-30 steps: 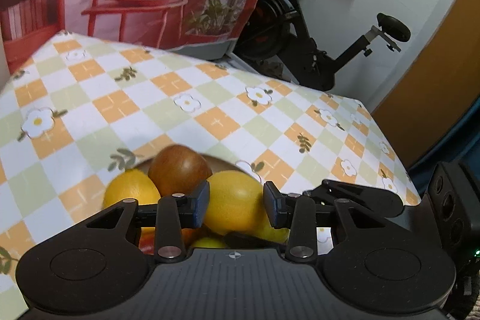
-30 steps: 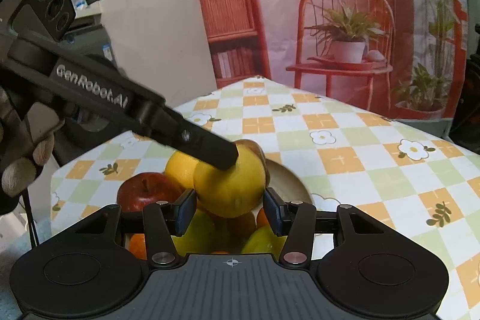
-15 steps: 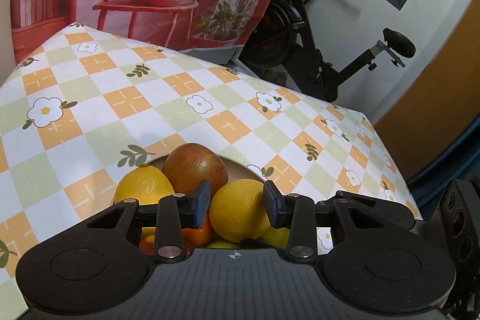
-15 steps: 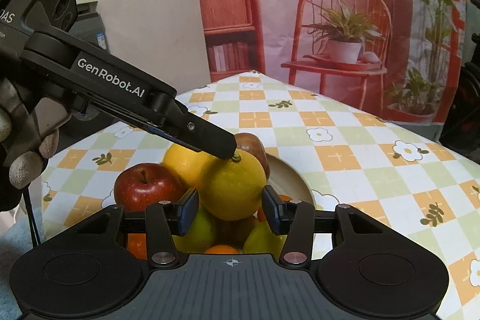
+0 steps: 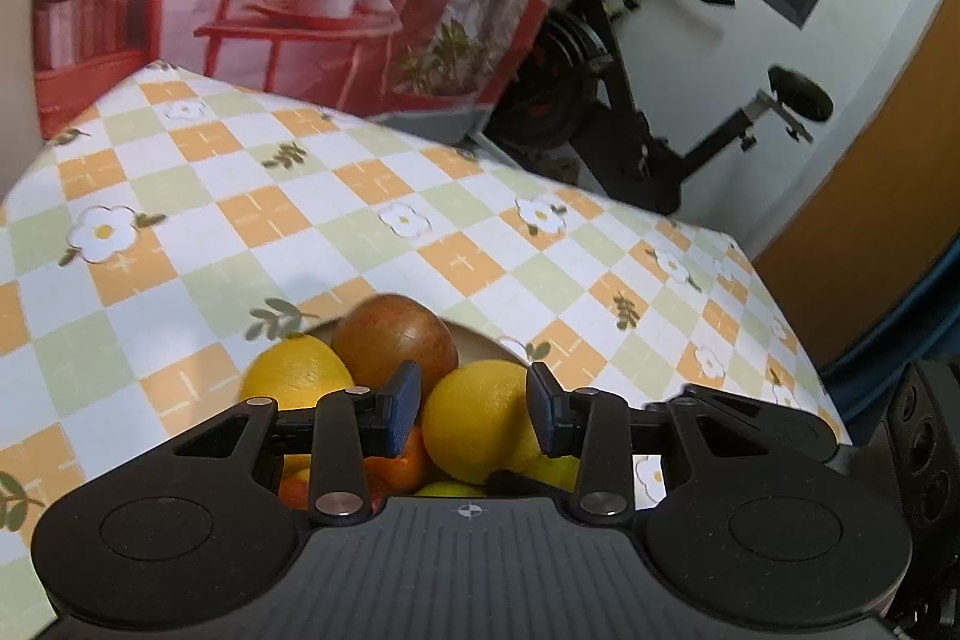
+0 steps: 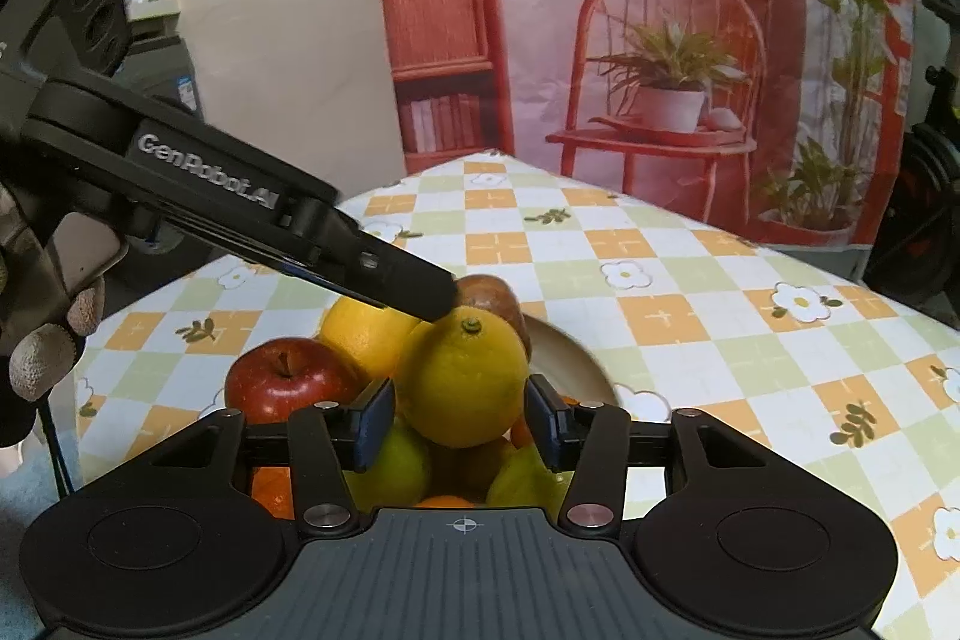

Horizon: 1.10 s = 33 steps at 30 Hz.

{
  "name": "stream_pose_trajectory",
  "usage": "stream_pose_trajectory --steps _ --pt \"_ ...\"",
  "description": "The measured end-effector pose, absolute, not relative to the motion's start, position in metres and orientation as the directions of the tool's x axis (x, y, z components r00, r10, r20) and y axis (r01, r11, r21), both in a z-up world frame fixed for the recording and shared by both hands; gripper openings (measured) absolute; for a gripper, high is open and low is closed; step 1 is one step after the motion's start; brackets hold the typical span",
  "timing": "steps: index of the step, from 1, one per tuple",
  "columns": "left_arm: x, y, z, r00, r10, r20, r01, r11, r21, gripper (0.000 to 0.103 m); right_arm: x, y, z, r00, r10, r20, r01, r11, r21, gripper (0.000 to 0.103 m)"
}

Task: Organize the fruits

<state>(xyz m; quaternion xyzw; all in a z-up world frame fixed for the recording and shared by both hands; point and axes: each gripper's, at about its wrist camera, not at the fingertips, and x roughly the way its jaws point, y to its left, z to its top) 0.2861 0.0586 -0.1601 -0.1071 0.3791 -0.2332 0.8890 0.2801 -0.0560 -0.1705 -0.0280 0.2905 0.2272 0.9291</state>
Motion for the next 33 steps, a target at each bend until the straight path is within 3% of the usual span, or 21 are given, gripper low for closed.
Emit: stream_pose_trajectory --steps 1,5,10,20,33 --pt "0.283 0.061 -0.157 0.617 -0.487 -0.618 0.327 0.873 -0.362 0.044 0.278 -0.059 -0.168 0.736 0.403 -0.544 -0.428 0.9 0.087 0.056" --pt "0.267 0.075 -0.136 0.697 -0.435 -0.57 0.303 0.899 -0.317 0.074 0.266 -0.071 -0.156 0.773 0.386 -0.504 -0.382 0.917 0.115 0.075" --pt "0.241 0.084 -0.108 0.776 -0.38 -0.503 0.297 0.924 -0.239 0.09 0.245 -0.09 -0.138 0.83 0.345 -0.438 -0.305 0.939 0.161 0.099" --pt "0.188 0.073 -0.071 0.869 -0.218 -0.444 0.229 0.973 -0.03 0.095 0.202 -0.129 -0.103 0.913 0.16 -0.377 -0.077 0.971 0.225 0.103" --pt "0.148 0.069 -0.05 0.883 -0.214 -0.417 0.206 0.976 -0.064 0.095 0.158 -0.126 -0.068 0.93 0.088 -0.356 -0.025 0.984 0.175 0.103"
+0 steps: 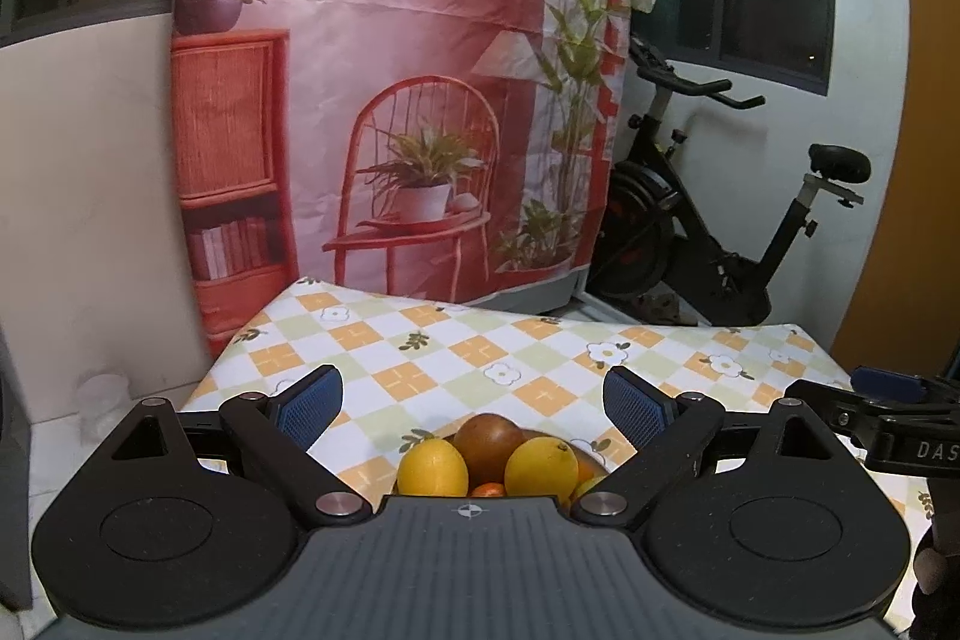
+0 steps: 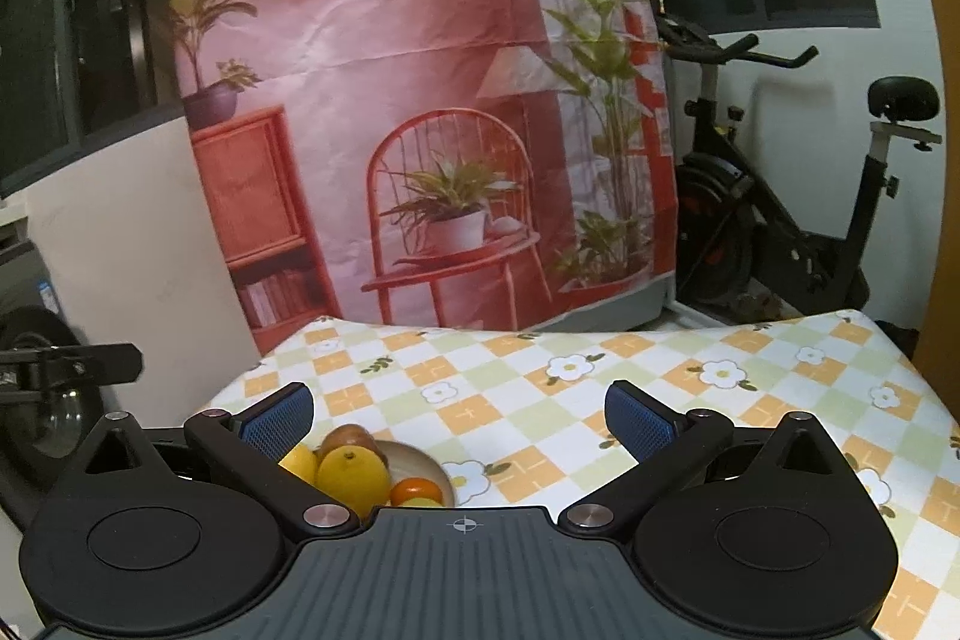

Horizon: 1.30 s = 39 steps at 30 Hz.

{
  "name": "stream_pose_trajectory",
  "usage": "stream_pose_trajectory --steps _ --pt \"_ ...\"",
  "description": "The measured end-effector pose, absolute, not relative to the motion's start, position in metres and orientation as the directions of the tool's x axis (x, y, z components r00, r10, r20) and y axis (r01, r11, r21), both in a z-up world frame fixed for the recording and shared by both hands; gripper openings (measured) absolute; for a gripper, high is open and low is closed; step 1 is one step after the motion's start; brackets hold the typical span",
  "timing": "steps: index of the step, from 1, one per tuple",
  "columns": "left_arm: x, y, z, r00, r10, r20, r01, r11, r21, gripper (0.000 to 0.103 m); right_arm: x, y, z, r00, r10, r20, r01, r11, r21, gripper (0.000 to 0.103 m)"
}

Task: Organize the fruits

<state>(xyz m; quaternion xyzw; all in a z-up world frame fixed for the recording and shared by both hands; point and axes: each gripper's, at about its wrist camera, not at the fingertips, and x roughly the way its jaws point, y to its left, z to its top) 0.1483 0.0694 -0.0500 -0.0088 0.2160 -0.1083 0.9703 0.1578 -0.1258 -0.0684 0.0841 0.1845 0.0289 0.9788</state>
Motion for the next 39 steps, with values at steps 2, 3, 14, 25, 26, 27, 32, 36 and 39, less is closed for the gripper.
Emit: stream_pose_trajectory --steps 2,3,14,25,26,27,32,36,39 --pt "0.146 0.066 -0.05 0.883 -0.213 -0.418 0.206 0.977 -0.063 0.096 0.155 -0.122 -0.064 0.93 0.077 -0.361 -0.021 0.988 0.155 0.103" --pt "0.146 0.064 -0.05 0.883 -0.212 -0.42 0.206 0.977 -0.059 0.096 0.154 -0.12 -0.063 0.929 0.072 -0.364 -0.02 0.989 0.144 0.103" --pt "0.136 0.059 -0.047 0.899 -0.186 -0.396 0.199 0.98 -0.009 0.097 0.152 -0.117 -0.054 0.926 0.054 -0.374 -0.004 0.991 0.134 0.103" --pt "0.131 0.054 -0.043 0.908 -0.17 -0.382 0.189 0.982 0.013 0.098 0.152 -0.113 -0.053 0.923 0.057 -0.381 -0.009 0.992 0.125 0.103" --pt "0.131 0.054 -0.043 0.908 -0.169 -0.383 0.189 0.982 0.013 0.098 0.152 -0.113 -0.053 0.923 0.058 -0.381 -0.01 0.992 0.125 0.103" --pt "0.131 0.054 -0.043 0.908 -0.17 -0.383 0.189 0.982 0.012 0.098 0.152 -0.113 -0.053 0.922 0.058 -0.382 -0.011 0.992 0.125 0.103" --pt "0.13 0.054 -0.042 0.908 -0.166 -0.385 0.185 0.983 0.014 0.099 0.152 -0.113 -0.053 0.923 0.057 -0.381 -0.01 0.992 0.125 0.103" --pt "0.131 0.054 -0.041 0.909 -0.155 -0.386 0.175 0.984 0.018 0.103 0.152 -0.112 -0.053 0.922 0.057 -0.382 -0.01 0.992 0.126 0.103" --pt "0.131 0.055 -0.041 0.91 -0.153 -0.386 0.174 0.985 0.018 0.103 0.151 -0.112 -0.053 0.922 0.057 -0.384 -0.009 0.992 0.126 0.103"
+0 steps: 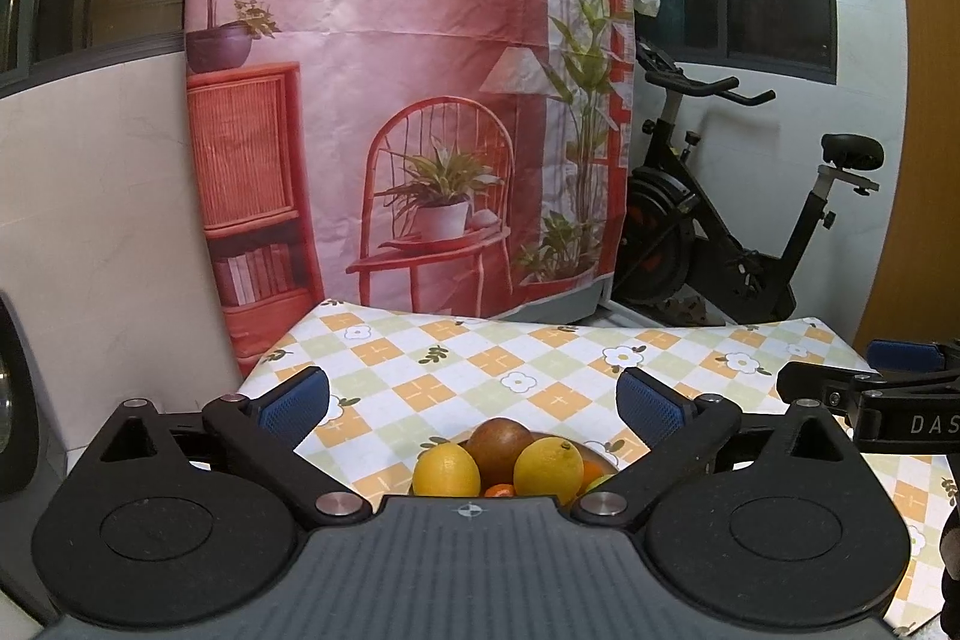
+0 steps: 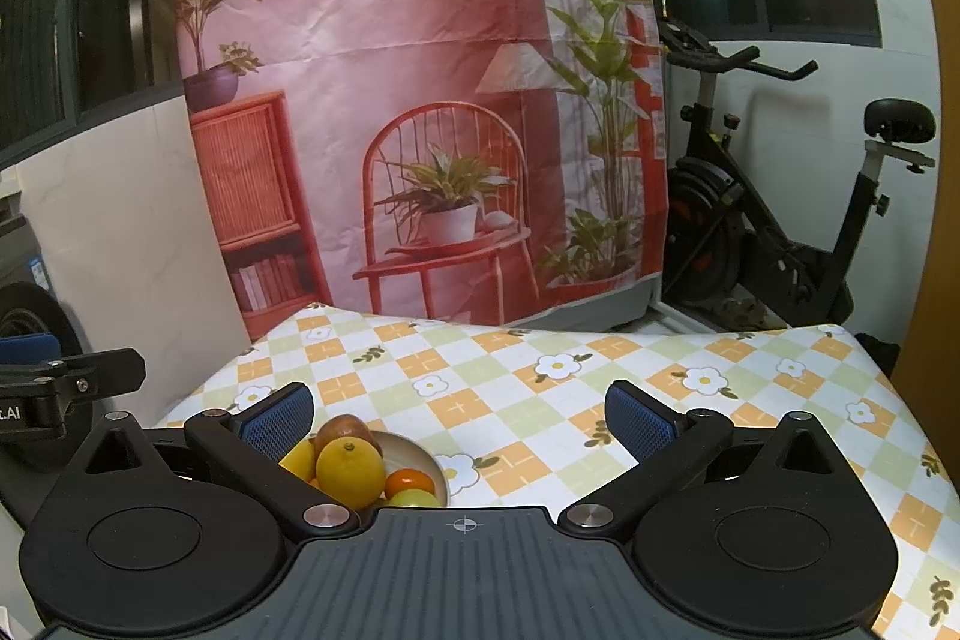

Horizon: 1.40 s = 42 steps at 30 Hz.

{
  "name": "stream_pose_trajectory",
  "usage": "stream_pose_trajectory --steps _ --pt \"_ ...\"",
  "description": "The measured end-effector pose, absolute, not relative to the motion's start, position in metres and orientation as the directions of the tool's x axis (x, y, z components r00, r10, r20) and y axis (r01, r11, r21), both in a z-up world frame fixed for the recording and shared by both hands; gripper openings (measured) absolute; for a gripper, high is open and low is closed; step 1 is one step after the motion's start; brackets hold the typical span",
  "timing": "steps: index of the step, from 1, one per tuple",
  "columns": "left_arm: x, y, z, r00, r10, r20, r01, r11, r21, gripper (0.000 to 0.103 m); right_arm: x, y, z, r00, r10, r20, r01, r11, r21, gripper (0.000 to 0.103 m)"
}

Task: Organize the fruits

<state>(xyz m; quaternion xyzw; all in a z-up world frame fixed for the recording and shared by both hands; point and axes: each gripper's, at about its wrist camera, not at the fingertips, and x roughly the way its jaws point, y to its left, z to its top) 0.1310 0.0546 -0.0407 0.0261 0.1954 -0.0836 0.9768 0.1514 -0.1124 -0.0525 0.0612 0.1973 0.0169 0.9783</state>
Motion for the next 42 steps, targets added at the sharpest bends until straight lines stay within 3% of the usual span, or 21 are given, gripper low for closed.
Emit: stream_pose_trajectory --steps 42 --pt "0.136 0.057 -0.042 0.901 -0.15 -0.406 0.165 0.986 0.002 0.103 0.149 -0.107 -0.065 0.917 0.057 -0.395 -0.006 0.992 0.129 0.103"
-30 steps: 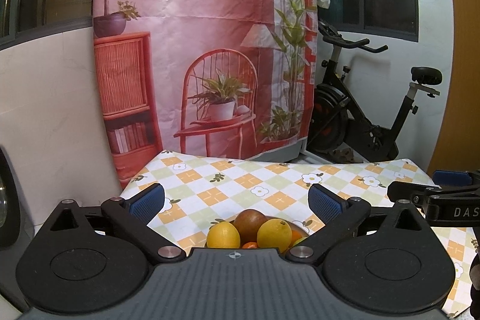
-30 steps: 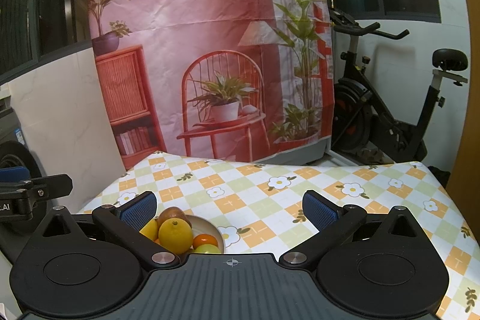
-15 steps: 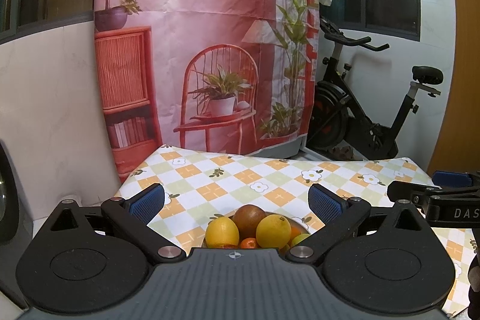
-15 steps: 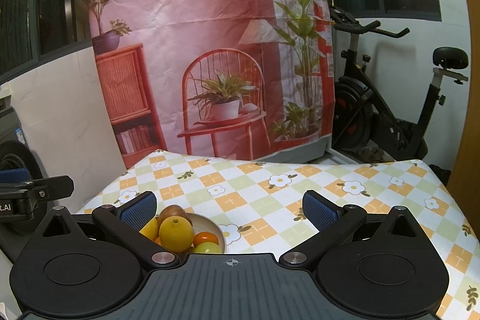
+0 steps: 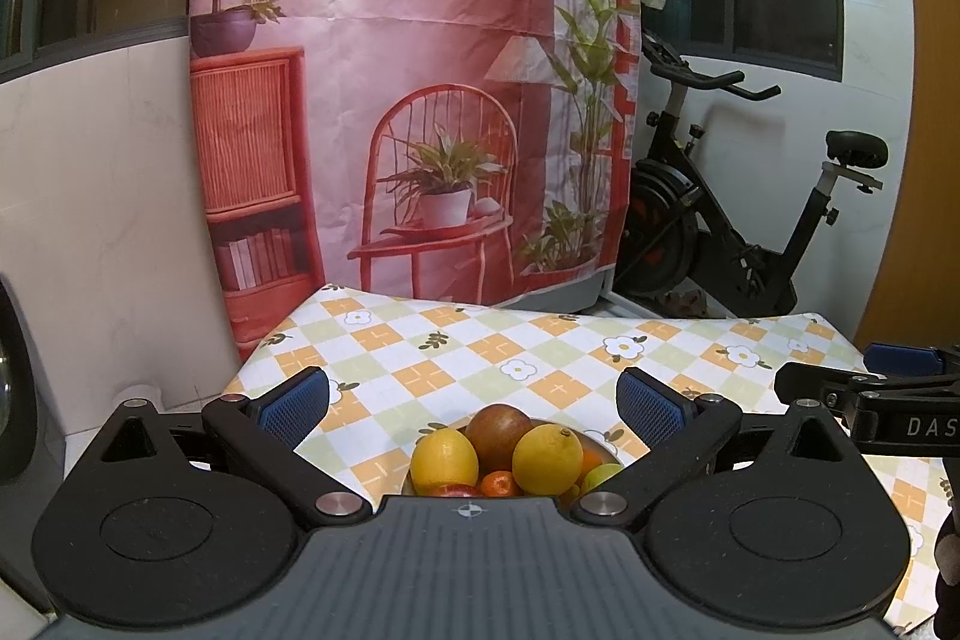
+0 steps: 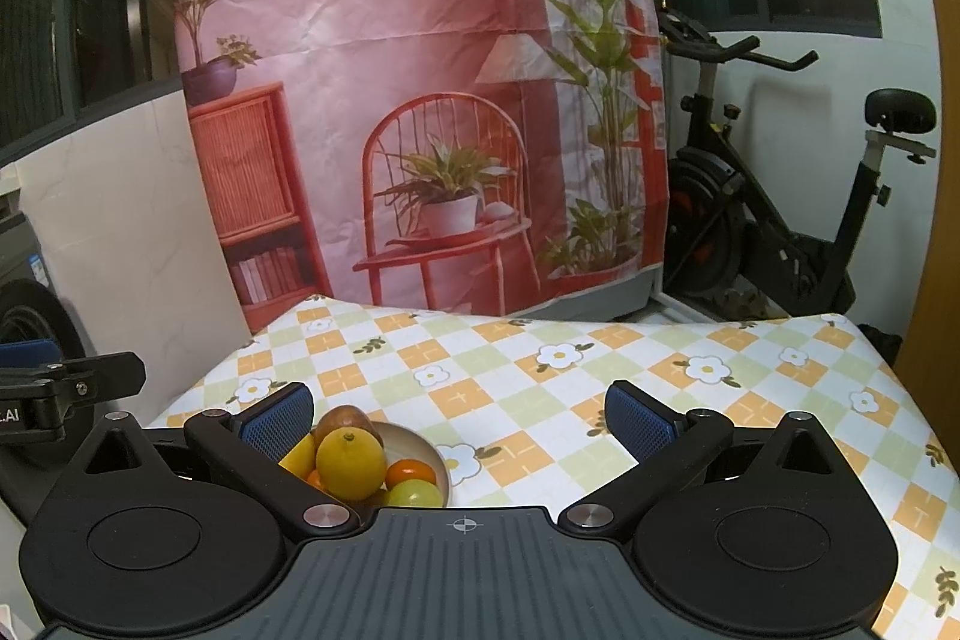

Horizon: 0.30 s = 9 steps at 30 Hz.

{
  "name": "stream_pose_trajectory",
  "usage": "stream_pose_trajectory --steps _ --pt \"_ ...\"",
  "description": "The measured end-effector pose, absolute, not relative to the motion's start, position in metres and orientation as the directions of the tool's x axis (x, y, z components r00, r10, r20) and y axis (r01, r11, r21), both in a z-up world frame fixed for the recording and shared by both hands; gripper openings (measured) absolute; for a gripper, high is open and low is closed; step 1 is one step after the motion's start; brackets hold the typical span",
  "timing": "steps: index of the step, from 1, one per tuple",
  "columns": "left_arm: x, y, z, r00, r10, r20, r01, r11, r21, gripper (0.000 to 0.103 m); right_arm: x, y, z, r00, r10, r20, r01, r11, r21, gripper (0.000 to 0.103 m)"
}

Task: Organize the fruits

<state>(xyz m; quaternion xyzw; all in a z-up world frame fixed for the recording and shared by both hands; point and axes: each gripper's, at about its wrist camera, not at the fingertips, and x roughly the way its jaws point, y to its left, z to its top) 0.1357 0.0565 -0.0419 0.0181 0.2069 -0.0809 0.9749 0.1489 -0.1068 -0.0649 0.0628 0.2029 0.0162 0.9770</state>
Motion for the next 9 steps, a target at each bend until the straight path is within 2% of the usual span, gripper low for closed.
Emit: stream_pose_trajectory --steps 9 --pt "0.1356 0.055 -0.0422 0.902 -0.14 -0.408 0.155 0.988 0.005 0.103 0.1512 -0.1094 -0.0647 0.914 0.057 -0.401 -0.004 0.991 0.131 0.103"
